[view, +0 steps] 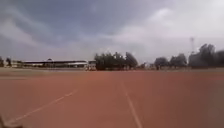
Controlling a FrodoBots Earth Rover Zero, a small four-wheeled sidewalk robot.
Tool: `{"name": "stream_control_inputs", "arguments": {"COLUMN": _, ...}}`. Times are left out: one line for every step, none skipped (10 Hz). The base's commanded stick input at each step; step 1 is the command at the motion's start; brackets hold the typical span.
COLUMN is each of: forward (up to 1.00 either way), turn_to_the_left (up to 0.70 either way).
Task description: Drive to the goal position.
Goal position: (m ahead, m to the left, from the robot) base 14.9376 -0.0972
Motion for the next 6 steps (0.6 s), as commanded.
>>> {"name": "stream_control_inputs", "arguments": {"forward": 0.70, "turn_to_the_left": -0.23}}
{"name": "stream_control_inputs", "arguments": {"forward": 0.70, "turn_to_the_left": -0.09}}
{"name": "stream_control_inputs", "arguments": {"forward": 0.70, "turn_to_the_left": -0.03}}
{"name": "stream_control_inputs", "arguments": {"forward": 0.70, "turn_to_the_left": 0.00}}
{"name": "stream_control_inputs", "arguments": {"forward": 0.70, "turn_to_the_left": 0.00}}
{"name": "stream_control_inputs", "arguments": {"forward": 0.70, "turn_to_the_left": 0.00}}
